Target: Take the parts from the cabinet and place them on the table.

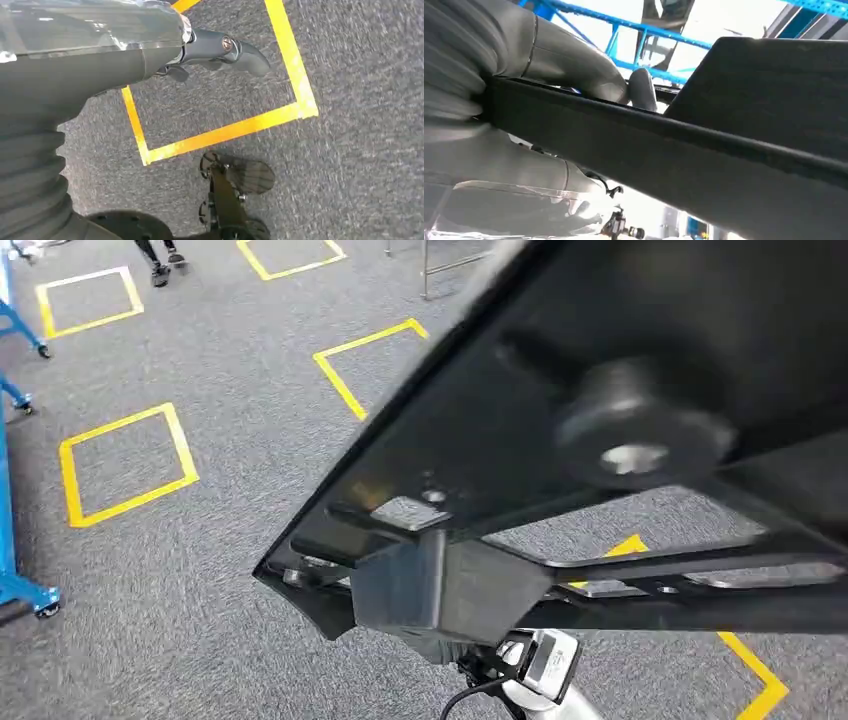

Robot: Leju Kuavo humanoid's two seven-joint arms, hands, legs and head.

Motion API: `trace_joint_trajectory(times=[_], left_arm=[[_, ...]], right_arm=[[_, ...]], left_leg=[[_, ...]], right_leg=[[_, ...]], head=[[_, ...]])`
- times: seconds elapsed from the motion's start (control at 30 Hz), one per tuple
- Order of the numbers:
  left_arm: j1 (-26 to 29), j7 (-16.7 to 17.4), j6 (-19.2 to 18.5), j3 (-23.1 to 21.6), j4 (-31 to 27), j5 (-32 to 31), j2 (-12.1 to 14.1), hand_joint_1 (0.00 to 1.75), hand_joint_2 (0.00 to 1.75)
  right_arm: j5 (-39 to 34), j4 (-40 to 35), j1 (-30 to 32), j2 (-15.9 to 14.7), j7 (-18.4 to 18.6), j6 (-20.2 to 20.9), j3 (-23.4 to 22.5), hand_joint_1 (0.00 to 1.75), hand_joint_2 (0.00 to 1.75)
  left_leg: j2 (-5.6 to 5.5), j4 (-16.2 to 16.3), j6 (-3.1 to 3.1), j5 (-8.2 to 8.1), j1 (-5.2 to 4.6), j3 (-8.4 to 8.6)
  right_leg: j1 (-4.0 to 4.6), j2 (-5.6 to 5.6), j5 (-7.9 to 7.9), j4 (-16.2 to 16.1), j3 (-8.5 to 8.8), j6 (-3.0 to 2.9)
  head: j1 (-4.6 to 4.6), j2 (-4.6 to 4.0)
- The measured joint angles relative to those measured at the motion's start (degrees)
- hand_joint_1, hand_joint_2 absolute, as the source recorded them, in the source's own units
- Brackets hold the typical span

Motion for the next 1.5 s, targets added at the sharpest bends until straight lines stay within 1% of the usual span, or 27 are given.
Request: trace_joint_trajectory(times=[0.07,0.1,0.17,0.2,0.23,0.3,0.33,0.37,0.5,0.53,0.6,0.67,0.7,0.73,0.8,0.83,0.87,1.0,1.03,1.1,1.17,1.2,1.27,1.33,1.37,1.4,1.5], left_arm=[[-0.1,-0.1,0.0,0.0,0.0,-0.2,0.0,0.00,1.75],[0.0,-0.2,0.1,0.0,0.0,-0.2,0.0,0.00,1.75],[0.2,-0.5,0.5,0.3,0.0,0.1,0.3,0.00,1.75],[0.3,-0.7,0.8,0.6,0.0,0.3,0.5,0.00,1.75],[0.3,-0.9,0.9,1.0,0.0,0.7,0.8,0.00,1.75],[0.2,-1.2,0.9,1.7,0.0,1.6,1.7,0.00,1.75],[0.3,-1.4,0.7,2.1,0.0,2.1,2.1,0.00,1.75],[0.3,-1.6,0.3,2.9,0.0,2.6,2.5,0.00,1.75],[0.0,-2.1,-1.5,4.9,-0.1,4.4,4.0,0.00,1.75],[-0.1,-2.0,-1.6,5.5,-0.2,4.7,4.3,0.00,1.75],[0.0,-1.6,-0.7,6.3,-0.3,4.5,5.0,0.00,1.75],[0.3,-1.4,-0.3,6.9,-0.3,4.4,5.6,0.00,1.75],[0.3,-1.3,-0.1,7.1,-0.3,4.4,5.8,0.00,1.75],[0.3,-1.7,0.5,7.2,-0.3,4.2,6.2,0.00,1.75],[0.2,-3.6,1.9,7.2,-0.5,2.9,6.6,0.00,1.75],[0.2,-4.4,2.2,7.2,-0.5,1.9,6.8,0.00,1.75],[0.2,-4.7,2.3,7.2,-0.5,0.9,7.1,0.00,1.75],[0.0,-2.2,-1.5,6.6,-0.5,-1.8,8.5,0.00,1.75],[-0.1,-1.9,-3.1,6.5,-0.5,-1.8,8.8,0.00,1.75],[0.0,-1.9,-5.6,6.5,-0.5,-1.6,9.1,0.00,1.75],[0.5,-1.9,-6.2,6.5,-0.5,-1.6,9.4,0.00,1.75],[0.7,-1.9,-6.4,6.5,-0.5,-1.6,9.4,0.00,1.75],[0.7,-1.9,-6.5,6.5,-0.5,-1.6,9.4,0.00,1.75],[0.7,-1.9,-6.5,6.5,-0.5,-1.5,9.5,0.00,1.75],[0.7,-2.0,-6.5,6.6,-0.5,-0.8,9.5,0.00,1.75],[0.7,-2.2,-6.4,6.8,-0.5,-0.1,9.4,0.00,1.75],[0.3,-2.5,-5.4,7.6,-0.5,0.8,9.2,0.00,1.75]], right_arm=[[0.2,0.2,-0.4,0.0,-0.1,-0.2,0.0,1.75,1.75],[0.3,0.3,-0.6,0.0,-0.2,-0.3,0.0,1.75,1.75],[0.8,0.5,-0.6,-0.2,-0.2,-0.7,0.0,1.75,1.75],[0.9,0.7,-0.6,-0.3,-0.2,-0.9,0.0,1.75,1.75],[0.9,0.8,-0.6,-0.4,-0.2,-0.9,-0.1,1.75,1.75],[0.9,0.9,-0.6,-0.7,-0.2,-1.0,-0.5,1.75,1.75],[0.9,0.9,-0.6,-0.9,-0.3,-1.1,-0.7,1.75,1.75],[0.9,0.9,-0.6,-1.1,-0.5,-1.2,-0.9,1.75,1.75],[1.6,1.0,0.7,-2.0,-1.1,-1.7,-1.7,1.75,1.75],[1.8,1.0,1.1,-2.2,-1.2,-1.7,-2.0,1.75,1.75],[1.9,1.2,1.2,-2.6,-1.5,-1.8,-2.1,1.75,1.75],[2.0,1.4,1.7,-2.7,-1.5,-1.8,-2.3,1.75,1.75],[2.0,1.6,2.0,-2.9,-1.5,-1.8,-2.3,1.75,1.75],[2.1,1.7,2.3,-3.1,-1.5,-1.9,-2.3,1.75,1.75],[2.6,1.7,2.7,-3.3,-1.5,-2.1,-2.5,1.75,1.75],[2.9,1.7,2.8,-3.3,-1.5,-2.1,-2.5,1.75,1.75],[3.1,1.7,2.8,-3.4,-1.5,-2.1,-2.6,1.75,1.75],[3.2,1.6,3.1,-3.8,-1.4,-2.0,-3.0,1.75,1.75],[3.3,1.6,3.2,-3.8,-1.4,-2.1,-3.1,1.75,1.75],[3.3,1.7,3.0,-4.0,-1.5,-2.2,-3.1,1.75,1.75],[3.3,1.9,3.3,-4.2,-1.8,-2.5,-3.1,1.75,1.75],[3.3,2.0,3.4,-4.3,-1.9,-2.6,-3.1,1.75,1.75],[3.3,2.3,3.6,-4.5,-1.9,-2.7,-3.1,1.75,1.75],[3.3,2.3,3.5,-4.6,-2.1,-2.8,-3.1,1.75,1.75],[3.3,2.3,3.5,-4.6,-2.4,-2.9,-3.1,1.75,1.75],[3.2,2.3,3.3,-4.6,-2.7,-2.9,-3.1,1.75,1.75],[2.7,2.3,2.9,-4.7,-3.2,-2.8,-3.1,1.75,1.75]], left_leg=[[-4.10,4.3,-0.27,-2.69,0.32,-1.66],[-5.13,8.7,-0.43,-5.14,0.37,-3.70],[-5.49,16.9,-0.65,-8.31,0.38,-7.89],[-5.49,18.2,-0.68,-8.03,0.39,-8.84],[-5.50,16.6,-0.68,-6.22,0.42,-8.34],[-6.06,7.1,-0.62,-0.49,0.64,-4.31],[-8.00,2.3,-0.67,1.57,0.93,-2.26],[-10.41,1.0,-0.56,0.33,0.93,-1.55],[-8.48,0.5,0.89,0.78,0.92,-1.41],[-7.68,0.2,1.28,1.04,1.01,-1.27],[-6.35,0.1,1.97,1.02,0.68,-1.28],[-4.81,0.1,2.17,0.88,0.40,-1.29],[-4.04,0.1,2.19,0.82,0.35,-1.30],[-3.32,0.1,2.14,0.76,0.32,-1.24],[-2.19,0.1,1.92,0.52,0.27,-0.92],[-1.75,0.1,1.73,0.33,0.24,-0.65],[-1.28,0.2,1.42,0.12,0.06,-0.44],[0.86,0.0,0.12,-0.32,-0.02,0.17],[0.05,0.3,-0.25,-0.85,0.32,0.02],[-4.40,5.8,-0.45,-4.27,0.54,-2.07],[-5.45,15.1,-0.78,-8.15,0.56,-6.69],[-5.48,18.1,-0.86,-8.63,0.56,-8.41],[-5.53,15.6,-0.85,-5.52,0.64,-7.99],[-6.84,4.8,-0.85,0.62,0.90,-3.41],[-9.72,1.9,-0.70,0.40,1.17,-1.91],[-10.21,0.8,-0.33,0.16,1.07,-1.74],[-8.61,1.1,0.81,0.38,0.49,-1.63]], right_leg=[[-0.36,0.76,0.26,-0.4,0.37,-0.71],[-0.34,1.39,0.27,-0.4,0.37,-0.85],[-0.20,2.80,0.25,-0.3,0.32,-0.96],[-0.18,3.60,0.25,-0.3,0.35,-0.95],[-0.20,4.40,0.22,-0.2,0.42,-0.91],[-0.33,5.95,0.00,0.2,0.60,-0.58],[-0.43,6.57,-0.21,0.5,0.58,-0.29],[-0.10,7.13,-0.34,1.0,0.13,0.13],[-0.44,9.36,0.22,0.7,-0.59,1.56],[-0.58,8.12,-0.29,1.3,-0.65,1.60],[-0.34,3.14,-4.25,7.9,-3.91,2.11],[-0.62,2.00,-7.76,17.0,-8.46,2.39],[-0.70,1.92,-8.06,19.4,-9.76,2.45],[-0.76,1.82,-6.81,18.3,-9.43,2.48],[-0.74,1.01,-2.12,9.3,-4.74,2.17],[-0.53,-0.64,-0.08,3.9,-1.74,1.80],[0.09,-3.64,-0.56,0.8,-0.27,1.23],[0.75,-0.76,-0.20,0.6,-0.55,0.03],[-0.06,-0.14,0.22,0.0,-0.04,-0.50],[0.00,0.85,0.34,-0.2,0.09,-1.06],[0.08,2.35,0.29,-0.2,0.10,-1.23],[0.12,3.20,0.29,-0.1,0.11,-1.23],[0.07,4.76,0.22,0.0,0.24,-1.13],[-0.14,6.34,-0.08,0.6,0.37,-0.69],[-0.25,6.96,-0.27,0.9,0.19,-0.37],[-0.02,7.62,-0.38,1.4,-0.26,-0.03],[-0.54,9.26,0.33,0.7,-0.64,1.24]], head=[[0.00,0.00],[0.00,0.00],[0.00,0.00],[0.00,0.00],[0.00,0.00],[0.00,0.00],[0.00,0.00],[0.00,0.00],[0.00,0.00],[0.00,0.00],[0.02,0.00],[0.00,0.00],[0.02,0.00],[0.00,0.00],[0.00,0.00],[0.02,0.00],[0.00,0.00],[0.00,0.00],[0.00,0.00],[0.00,0.00],[0.00,0.00],[0.00,0.00],[0.00,0.00],[0.00,0.00],[0.00,0.00],[0.00,0.00],[0.00,0.00]])
